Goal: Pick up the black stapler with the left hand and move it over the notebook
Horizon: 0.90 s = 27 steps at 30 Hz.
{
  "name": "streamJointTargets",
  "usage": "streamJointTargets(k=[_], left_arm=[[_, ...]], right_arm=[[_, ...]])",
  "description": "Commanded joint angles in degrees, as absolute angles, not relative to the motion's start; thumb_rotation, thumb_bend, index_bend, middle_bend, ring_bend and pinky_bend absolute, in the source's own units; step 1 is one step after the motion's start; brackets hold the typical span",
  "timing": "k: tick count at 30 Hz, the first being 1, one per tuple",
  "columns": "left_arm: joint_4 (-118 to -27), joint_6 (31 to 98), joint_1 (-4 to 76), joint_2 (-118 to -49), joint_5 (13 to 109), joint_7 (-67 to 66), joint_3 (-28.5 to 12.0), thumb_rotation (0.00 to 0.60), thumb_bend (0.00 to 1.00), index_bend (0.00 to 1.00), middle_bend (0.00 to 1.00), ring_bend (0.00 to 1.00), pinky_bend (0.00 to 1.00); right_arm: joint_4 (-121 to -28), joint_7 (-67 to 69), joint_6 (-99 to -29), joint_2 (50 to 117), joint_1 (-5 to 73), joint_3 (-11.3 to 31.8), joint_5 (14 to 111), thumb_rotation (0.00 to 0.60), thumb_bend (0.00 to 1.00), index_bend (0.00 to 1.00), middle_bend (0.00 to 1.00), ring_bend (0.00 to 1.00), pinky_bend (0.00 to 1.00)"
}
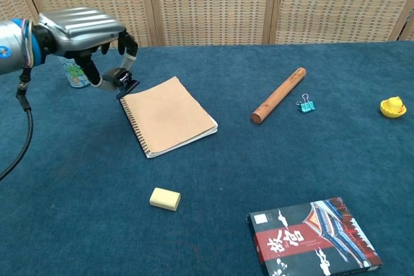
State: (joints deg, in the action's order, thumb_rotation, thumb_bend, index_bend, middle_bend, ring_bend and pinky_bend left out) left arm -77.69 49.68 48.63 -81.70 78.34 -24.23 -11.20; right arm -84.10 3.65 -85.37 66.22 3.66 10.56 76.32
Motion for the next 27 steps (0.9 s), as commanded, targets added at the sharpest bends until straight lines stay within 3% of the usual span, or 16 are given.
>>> streamJointTargets(k=[1,8,23,25,27], left_arm=[[-77.27,48.69,55.01,-85.53,76.7,-39.68,-13.11,0.6,0.33,0.66,0.44,0.35,0.43],[-68.41,47.33,59.88,-92.87,73.7,-49.04,-13.34,0.6,0.36,0.66,0.44,0.35,0.43],[-57.99,44.84,61.73,-98.13,71.3,-54.11,-8.94,0.6,0.37,0.65,0.43,0.35,0.43],[-58.08,44.7,61.62,-98.12,70.81,-54.35,-8.75,0.6,0.32,0.58,0.35,0.33,0.39],[-58.68,44.49,61.46,-97.94,70.38,-53.74,-8.57,0.6,0.13,0.25,0.14,0.18,0.26]], right_arm=[[-83.94,3.89,-85.13,66.26,3.72,10.76,75.94,0.6,0.0,0.0,0.0,0.0,0.0],[-83.35,5.23,-84.35,66.0,3.63,11.14,74.85,0.6,0.0,0.0,0.0,0.0,0.0],[-82.14,7.35,-83.29,65.64,3.32,11.56,73.49,0.6,0.0,0.0,0.0,0.0,0.0],[-82.1,7.5,-83.22,65.6,3.3,11.62,73.39,0.6,0.0,0.0,0.0,0.0,0.0],[-82.12,7.77,-83.31,65.49,3.23,11.69,73.4,0.6,0.0,0.0,0.0,0.0,0.0]])
